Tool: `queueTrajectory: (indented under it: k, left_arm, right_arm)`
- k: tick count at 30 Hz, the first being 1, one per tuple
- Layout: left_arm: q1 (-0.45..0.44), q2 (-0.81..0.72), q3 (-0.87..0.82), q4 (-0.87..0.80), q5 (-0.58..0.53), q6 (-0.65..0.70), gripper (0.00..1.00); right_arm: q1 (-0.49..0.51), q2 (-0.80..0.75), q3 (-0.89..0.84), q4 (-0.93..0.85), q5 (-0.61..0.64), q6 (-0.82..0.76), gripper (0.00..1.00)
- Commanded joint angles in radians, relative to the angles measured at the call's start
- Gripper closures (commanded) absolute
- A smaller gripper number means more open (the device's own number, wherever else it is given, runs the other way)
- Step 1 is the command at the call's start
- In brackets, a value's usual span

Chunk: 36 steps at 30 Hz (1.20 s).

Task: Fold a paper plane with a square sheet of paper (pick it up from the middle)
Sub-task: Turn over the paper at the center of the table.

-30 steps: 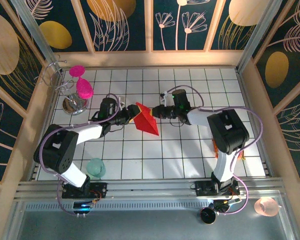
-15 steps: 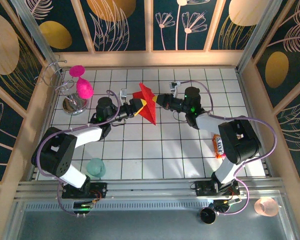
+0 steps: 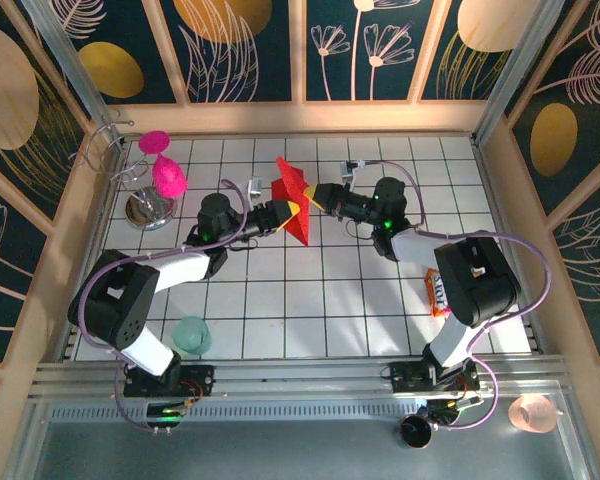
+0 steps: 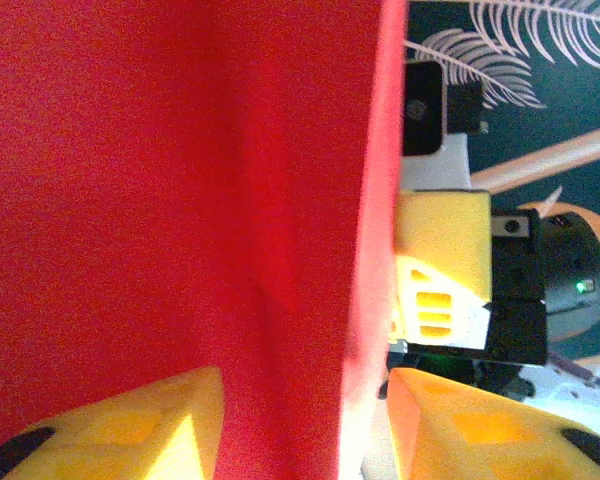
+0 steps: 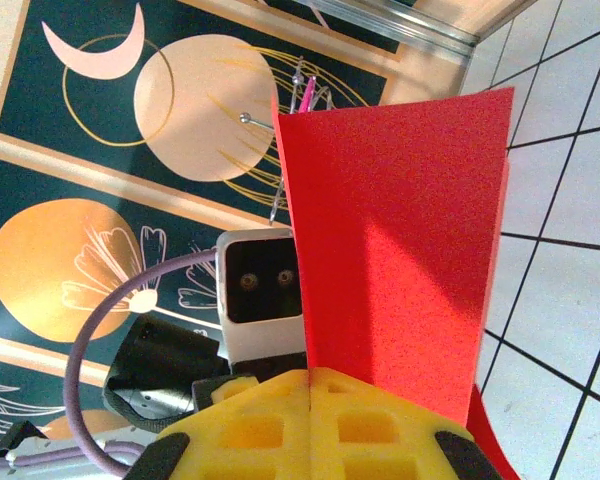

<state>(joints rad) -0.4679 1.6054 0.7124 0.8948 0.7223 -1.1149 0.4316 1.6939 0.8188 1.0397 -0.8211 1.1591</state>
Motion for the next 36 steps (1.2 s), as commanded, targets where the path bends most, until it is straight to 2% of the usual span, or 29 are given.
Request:
queueTrajectory:
  k: [1,7,12,17,21,24,29,32,36]
  left_arm:
    - [-0.007,0.007,0.024,0.101,0.045,0.004,0.59]
    - [-0.008,0.023,0.016,0.205,0.075,-0.051,0.69]
    - [-0.008,0.024,0.012,0.204,0.069,-0.050,0.77]
    - [-0.008,0.028,0.013,0.191,0.064,-0.050,0.82]
    - [-0.008,0.029,0.016,0.154,0.054,-0.033,0.86]
    - [-0.008,0.025,0.018,0.115,0.042,-0.010,0.88]
    - [-0.008,-0.004,0.047,-0.079,-0.001,0.116,0.89]
    - [-0.007,-0.032,0.102,-0.334,-0.068,0.274,0.89]
    - [-0.008,-0.048,0.245,-0.757,-0.293,0.525,0.89]
  right_arm:
    - [-0.007,0.014,-0.014,0.063,-0.021,0.026,1.00]
    - [-0.007,0.019,-0.014,0.063,-0.021,0.034,1.00]
    - [-0.011,0.016,-0.021,0.066,-0.019,0.040,1.00]
    - [-0.016,0.005,-0.026,0.059,-0.020,0.039,0.97]
    - [-0.020,-0.007,-0.031,0.044,-0.018,0.031,0.92]
    - [-0.032,-0.030,-0.037,0.002,-0.010,0.006,0.82]
    - [-0.069,-0.130,-0.073,-0.174,0.074,-0.124,0.64]
    - [-0.096,-0.217,-0.067,-0.391,0.167,-0.263,0.59]
    - [-0.114,-0.323,-0.040,-0.674,0.347,-0.433,0.54]
